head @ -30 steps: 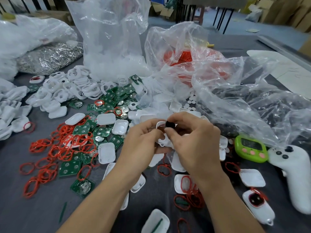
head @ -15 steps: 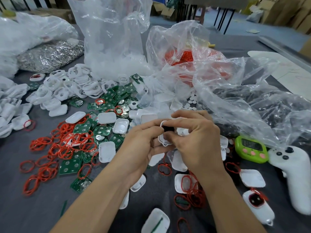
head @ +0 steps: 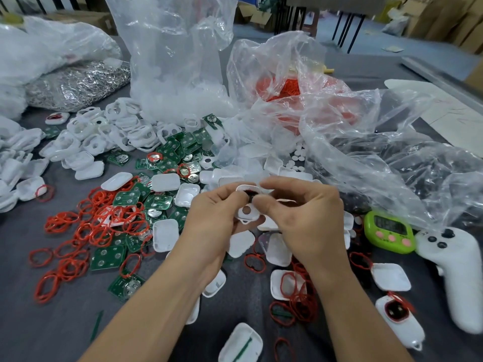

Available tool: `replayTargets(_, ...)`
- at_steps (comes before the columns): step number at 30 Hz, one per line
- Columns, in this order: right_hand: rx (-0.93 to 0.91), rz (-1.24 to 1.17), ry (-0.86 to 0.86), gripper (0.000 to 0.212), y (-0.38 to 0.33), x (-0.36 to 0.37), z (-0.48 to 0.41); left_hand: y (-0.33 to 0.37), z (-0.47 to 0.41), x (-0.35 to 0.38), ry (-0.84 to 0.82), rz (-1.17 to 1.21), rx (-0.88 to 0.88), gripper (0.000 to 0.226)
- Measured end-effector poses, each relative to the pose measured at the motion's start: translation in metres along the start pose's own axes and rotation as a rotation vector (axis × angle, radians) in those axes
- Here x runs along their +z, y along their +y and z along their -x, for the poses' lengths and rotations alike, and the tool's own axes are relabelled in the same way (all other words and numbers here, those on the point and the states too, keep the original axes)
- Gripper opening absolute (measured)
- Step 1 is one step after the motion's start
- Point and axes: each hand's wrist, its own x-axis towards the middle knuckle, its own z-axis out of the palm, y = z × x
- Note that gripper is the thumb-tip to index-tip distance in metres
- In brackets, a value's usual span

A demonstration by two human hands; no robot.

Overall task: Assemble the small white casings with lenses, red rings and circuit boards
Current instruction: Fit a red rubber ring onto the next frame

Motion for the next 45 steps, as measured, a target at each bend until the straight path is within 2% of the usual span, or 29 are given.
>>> replayTargets(3, 0.073, -0.002, 0.001, 0.021, 0.002, -0.003, -0.003, 0.0, 0.0, -0.001, -0.009, -0.067, 0.047, 0.023)
replayTargets(6, 0.074, 0.008, -0.009, 0.024, 0.002, -0.002, -0.002, -0.001, 0.004, 0.0, -0.04, -0.195, 0.142, 0.029)
replayTargets(11, 0.079, -0.026, -0.031, 0.017, 0.007, 0.0, -0.003, -0.002, 0.004, -0.002, -0.038, -0.345, 0.251, 0.031)
replayTargets(16, 0.117, -0.082, -0.02, 0.02, 0.007, -0.002, -0.004, -0.001, 0.002, -0.005, -0.12, -0.314, 0.219, 0.032)
replayTargets(21, 0.102, -0.005, 0.047, 0.022, 0.003, -0.002, -0.002, -0.003, 0.002, -0.003, -0.105, -0.301, 0.235, 0.041)
replayTargets(25, -0.074, 0.228, 0.118, 0.024, 0.001, 0.003, 0.002, -0.005, 0.002, 0.001, -0.064, -0.253, 0.215, 0.029)
replayTargets(28, -0.186, 0.326, 0.104, 0.024, 0.002, 0.006, 0.003, -0.005, 0.001, 0.003, -0.069, -0.125, 0.132, 0.031)
replayTargets(38, -0.148, 0.35, 0.063, 0.018, 0.004, 0.008, 0.002, -0.006, 0.0, 0.003, -0.066, -0.122, 0.137, 0.039)
replayTargets(45, -0.114, 0.349, 0.114, 0.016, 0.005, 0.009, 0.004, -0.005, 0.003, 0.002, -0.063, -0.162, 0.137, 0.027)
